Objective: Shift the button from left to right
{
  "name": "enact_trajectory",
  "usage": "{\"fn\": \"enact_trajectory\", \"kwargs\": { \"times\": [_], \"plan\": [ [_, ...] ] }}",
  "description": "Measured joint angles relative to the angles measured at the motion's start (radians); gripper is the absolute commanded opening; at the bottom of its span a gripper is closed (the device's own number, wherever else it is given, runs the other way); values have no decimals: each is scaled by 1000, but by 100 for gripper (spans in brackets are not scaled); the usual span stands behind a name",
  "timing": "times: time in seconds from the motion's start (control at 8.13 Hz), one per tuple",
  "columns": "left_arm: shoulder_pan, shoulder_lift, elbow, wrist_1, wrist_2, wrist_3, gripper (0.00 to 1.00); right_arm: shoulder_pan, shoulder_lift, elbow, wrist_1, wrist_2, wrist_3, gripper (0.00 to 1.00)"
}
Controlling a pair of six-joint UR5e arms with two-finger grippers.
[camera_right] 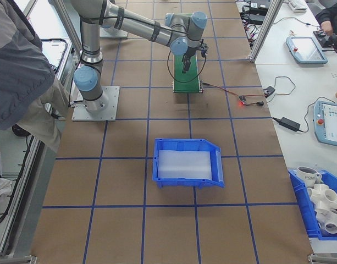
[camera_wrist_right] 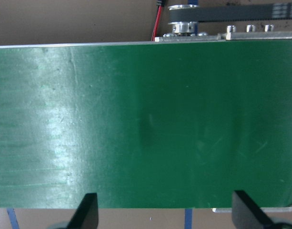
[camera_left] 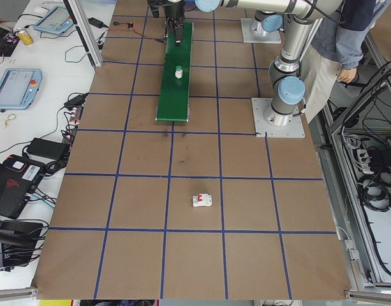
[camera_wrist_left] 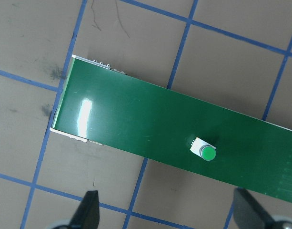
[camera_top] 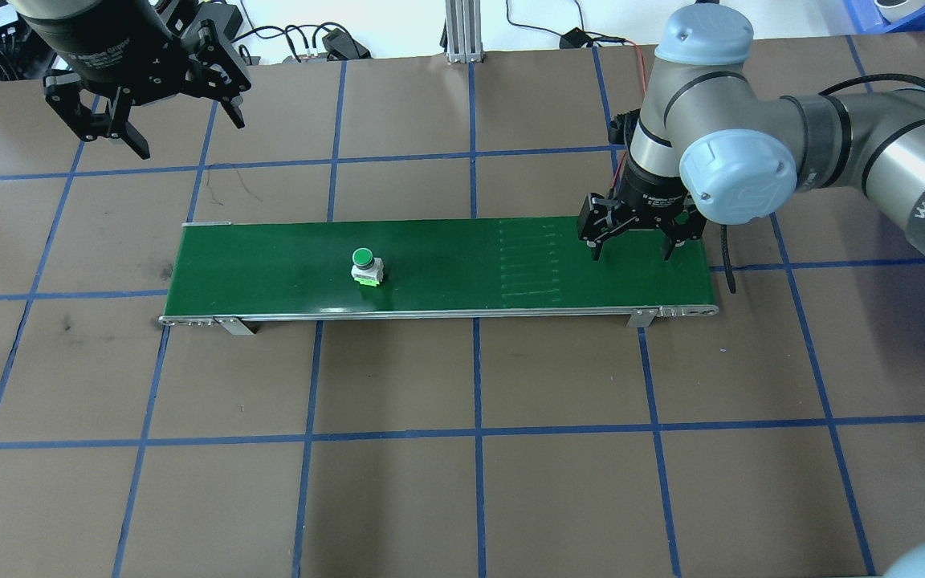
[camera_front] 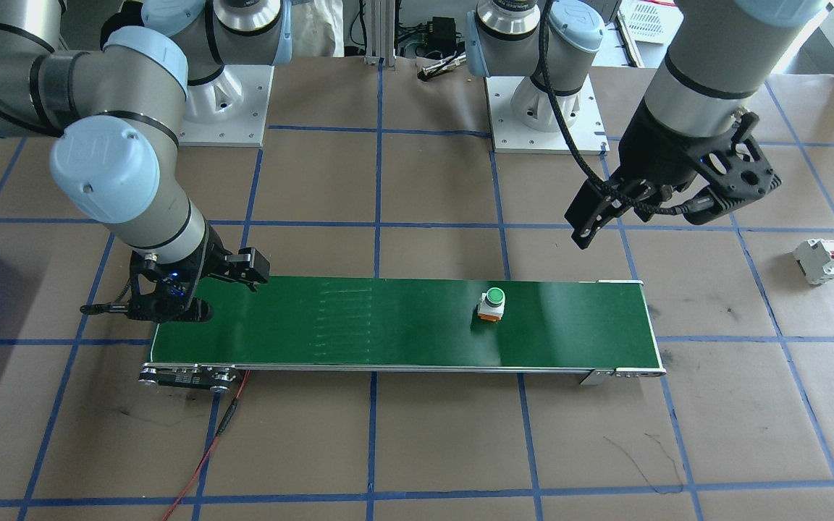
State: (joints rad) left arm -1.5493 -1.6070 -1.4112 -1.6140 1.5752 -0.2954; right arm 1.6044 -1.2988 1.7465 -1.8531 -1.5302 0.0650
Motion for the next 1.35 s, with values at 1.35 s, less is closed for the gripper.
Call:
{"fn": "enact_trajectory", "kwargs": {
  "times": [1.35],
  "plan": [
    [-9,59,7,79,-6,130,100,-139,-24,59,0,217,-141,100]
  ]
}}
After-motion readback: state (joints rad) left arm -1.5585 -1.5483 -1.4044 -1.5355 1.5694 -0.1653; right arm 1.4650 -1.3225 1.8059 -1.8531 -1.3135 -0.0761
